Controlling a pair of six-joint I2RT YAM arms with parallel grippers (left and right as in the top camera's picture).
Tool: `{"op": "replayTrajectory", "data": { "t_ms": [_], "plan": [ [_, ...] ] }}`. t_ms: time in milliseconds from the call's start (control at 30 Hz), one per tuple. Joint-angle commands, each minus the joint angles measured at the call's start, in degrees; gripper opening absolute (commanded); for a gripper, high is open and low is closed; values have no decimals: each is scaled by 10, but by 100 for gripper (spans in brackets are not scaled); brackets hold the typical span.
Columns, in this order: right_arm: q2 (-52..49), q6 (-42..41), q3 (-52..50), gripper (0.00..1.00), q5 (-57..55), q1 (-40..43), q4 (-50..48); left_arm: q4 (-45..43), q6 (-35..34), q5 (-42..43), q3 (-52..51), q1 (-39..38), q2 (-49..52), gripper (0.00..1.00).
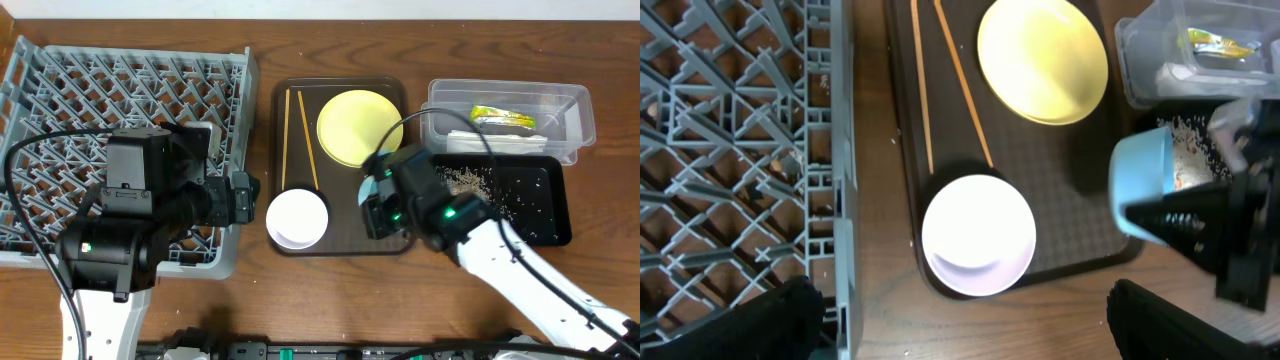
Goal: Sort waste into correct bins and load items into the dishwasher
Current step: 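Set the emptied blue bowl back on the brown tray with the right gripper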
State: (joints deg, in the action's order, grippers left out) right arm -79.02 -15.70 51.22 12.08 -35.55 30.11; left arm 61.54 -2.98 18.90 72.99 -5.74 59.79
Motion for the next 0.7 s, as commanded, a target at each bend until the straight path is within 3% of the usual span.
{"op": "replayTrajectory", "data": {
  "t_ms": [0, 200, 300, 367, 500, 533, 600, 667],
  "plan": [
    [-18, 25, 6, 1, -89, -28, 1, -2, -3, -5, 1, -1, 0, 95],
    [-73, 25, 6, 1, -116, -35, -15, -25, -5, -5, 1, -1, 0, 95],
    [-75, 31, 9, 6, -112, -35, -16, -47, -19, -5, 1, -1, 1, 95],
    [-74, 32, 16, 15, -110, -35, -8, -63, -32, -5, 1, -1, 4, 95],
    [-72, 58, 49, 53, -103, -34, 25, -90, -42, -3, 1, -1, 26, 95],
    [-70, 57, 58, 59, -104, -32, 34, -95, -42, -3, 1, -1, 35, 95],
    [-63, 57, 86, 67, -106, -23, 61, -107, -49, -3, 1, -1, 60, 95],
    [-56, 45, 118, 68, -106, -8, 85, -118, -50, -1, 1, -3, 90, 95]
  ]
}}
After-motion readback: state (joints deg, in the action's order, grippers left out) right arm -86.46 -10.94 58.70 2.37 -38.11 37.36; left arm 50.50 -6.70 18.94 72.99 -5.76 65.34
